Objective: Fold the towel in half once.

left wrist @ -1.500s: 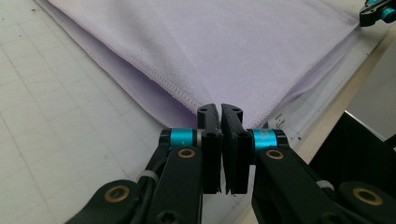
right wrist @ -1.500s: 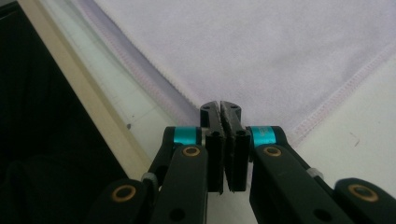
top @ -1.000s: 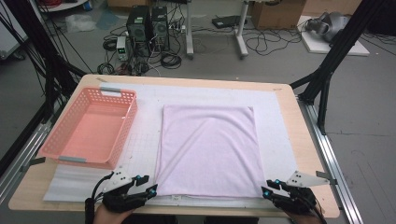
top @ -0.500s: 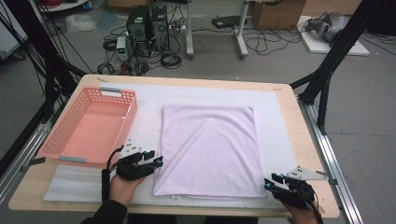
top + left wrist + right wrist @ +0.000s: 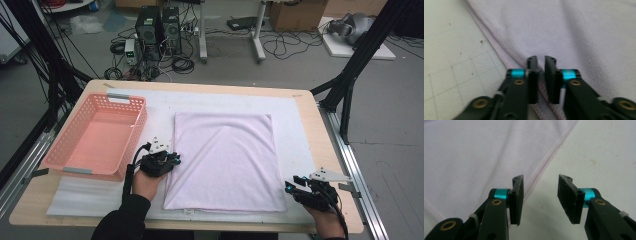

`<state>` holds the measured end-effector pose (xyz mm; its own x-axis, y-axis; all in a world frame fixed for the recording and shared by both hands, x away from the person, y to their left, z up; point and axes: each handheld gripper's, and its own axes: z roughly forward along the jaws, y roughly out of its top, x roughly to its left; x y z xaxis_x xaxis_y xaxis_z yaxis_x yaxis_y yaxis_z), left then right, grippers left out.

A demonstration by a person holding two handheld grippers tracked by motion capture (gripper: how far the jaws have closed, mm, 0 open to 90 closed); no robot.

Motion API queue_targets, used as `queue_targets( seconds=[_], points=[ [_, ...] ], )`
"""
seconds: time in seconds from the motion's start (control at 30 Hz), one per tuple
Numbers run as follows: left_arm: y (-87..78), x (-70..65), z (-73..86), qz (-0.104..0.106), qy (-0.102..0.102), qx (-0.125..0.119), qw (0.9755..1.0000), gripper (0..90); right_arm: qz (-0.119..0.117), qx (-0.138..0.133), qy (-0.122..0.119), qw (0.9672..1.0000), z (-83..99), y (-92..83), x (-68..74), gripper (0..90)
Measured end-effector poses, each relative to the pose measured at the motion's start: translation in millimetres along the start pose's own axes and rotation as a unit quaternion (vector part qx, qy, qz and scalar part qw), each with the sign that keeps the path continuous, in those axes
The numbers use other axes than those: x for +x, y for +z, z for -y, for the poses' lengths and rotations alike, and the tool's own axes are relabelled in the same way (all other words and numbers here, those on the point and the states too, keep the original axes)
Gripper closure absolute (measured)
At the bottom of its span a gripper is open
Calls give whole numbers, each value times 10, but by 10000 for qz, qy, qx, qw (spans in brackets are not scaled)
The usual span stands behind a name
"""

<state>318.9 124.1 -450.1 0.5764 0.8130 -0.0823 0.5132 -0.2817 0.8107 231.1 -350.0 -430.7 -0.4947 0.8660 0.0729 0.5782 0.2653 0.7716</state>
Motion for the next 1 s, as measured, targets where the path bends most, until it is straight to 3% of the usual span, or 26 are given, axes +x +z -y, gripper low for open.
queue_targets(
  seconds=[0.07,0.2,0.3,0.33,0.4,0.63,0.73,0.77,0.83,0.93,1.0],
  points=[
    [-13,-1,-6,-102,16,18,9999,863,-21,-21,6,10000,-35,24,-21,549],
    [-89,75,0,-358,-185,23,9992,869,-57,-7,3,10000,-83,92,-55,540],
    [-92,101,32,-279,-241,83,9993,859,-121,34,15,9999,-99,164,-54,532],
    [-84,101,44,-312,-299,70,9990,828,-125,59,-9,9999,-99,180,-53,527],
    [-88,123,60,-446,-461,28,9979,618,-143,107,-29,9998,-99,219,-36,515],
    [-135,156,86,-206,-559,-175,9981,509,31,88,206,9997,-161,367,-10,590],
    [-143,161,89,-152,-623,-250,9976,475,86,234,190,9995,-181,475,-2,712],
    [-145,164,90,-134,-625,-233,9977,472,43,250,180,9995,-185,474,-11,812],
    [-142,162,92,-119,-624,-204,9978,470,112,340,194,9992,-198,439,-5,869],
    [-151,154,93,-62,-631,-212,9978,464,254,522,104,9983,-210,388,27,861],
    [-164,155,89,16,-641,-274,9976,446,345,516,161,9979,-191,364,29,757]
  ],
)
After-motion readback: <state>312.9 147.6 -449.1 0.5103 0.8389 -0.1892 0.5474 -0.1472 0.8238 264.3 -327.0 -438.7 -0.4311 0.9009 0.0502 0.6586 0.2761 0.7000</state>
